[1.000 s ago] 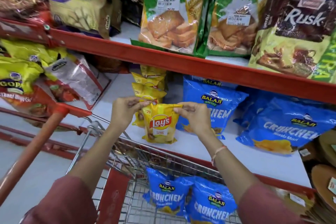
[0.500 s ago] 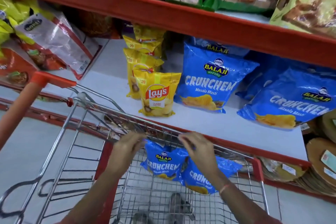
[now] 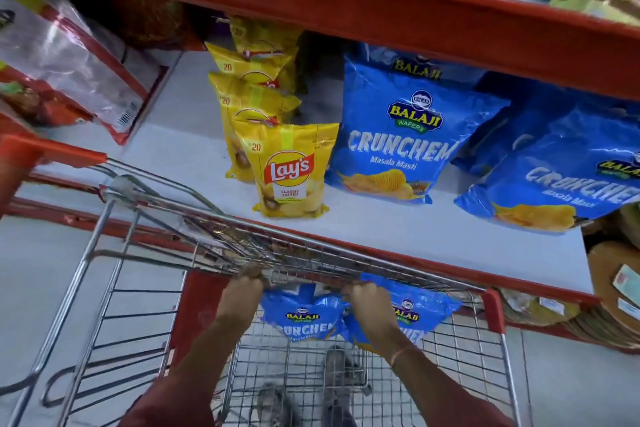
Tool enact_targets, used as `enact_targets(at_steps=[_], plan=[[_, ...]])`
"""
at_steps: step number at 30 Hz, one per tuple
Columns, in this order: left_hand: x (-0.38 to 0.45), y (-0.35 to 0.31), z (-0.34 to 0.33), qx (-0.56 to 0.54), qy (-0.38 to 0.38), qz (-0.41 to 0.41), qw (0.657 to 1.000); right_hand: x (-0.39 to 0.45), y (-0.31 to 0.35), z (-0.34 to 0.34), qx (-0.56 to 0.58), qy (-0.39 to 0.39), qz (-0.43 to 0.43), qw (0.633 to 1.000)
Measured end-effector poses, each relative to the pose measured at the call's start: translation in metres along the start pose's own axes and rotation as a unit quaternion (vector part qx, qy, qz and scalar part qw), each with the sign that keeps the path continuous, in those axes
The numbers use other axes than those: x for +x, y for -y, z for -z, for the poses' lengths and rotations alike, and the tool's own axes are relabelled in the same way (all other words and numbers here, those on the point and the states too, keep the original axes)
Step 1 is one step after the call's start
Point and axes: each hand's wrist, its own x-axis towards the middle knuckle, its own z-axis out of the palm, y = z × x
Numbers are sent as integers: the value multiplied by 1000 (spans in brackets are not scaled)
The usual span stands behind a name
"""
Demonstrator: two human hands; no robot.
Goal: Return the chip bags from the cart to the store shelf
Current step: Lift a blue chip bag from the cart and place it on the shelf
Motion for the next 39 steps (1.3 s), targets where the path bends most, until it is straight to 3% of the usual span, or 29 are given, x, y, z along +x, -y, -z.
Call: enact_targets(at_steps=[2, 5, 9, 14, 22, 28, 36, 39], plan=[[-18, 5, 5, -33, -8, 19, 999, -10, -1, -1, 25, -10, -1, 1000], [-43, 5, 22, -105, -89, 15, 990, -38, -2, 14, 93, -67, 10, 993], [-72, -6, 64, -247, -221, -12, 943, -78, -10, 53, 185, -184, 29, 965], [-99, -36, 137, -300, -307, -65, 901, -118, -29, 120, 268, -318, 50, 908], [-99, -107, 239, -285, -424, -178, 841, -156, -73, 225, 270, -502, 36, 821], [-71, -151, 276, -259, -454, -211, 826, -150, -109, 268, 276, -550, 22, 788], [-8, -172, 247, -260, -383, -160, 872, -87, -141, 245, 261, -479, -34, 837], [-1, -171, 241, -247, -375, -164, 878, -82, -143, 232, 269, -471, -36, 839]])
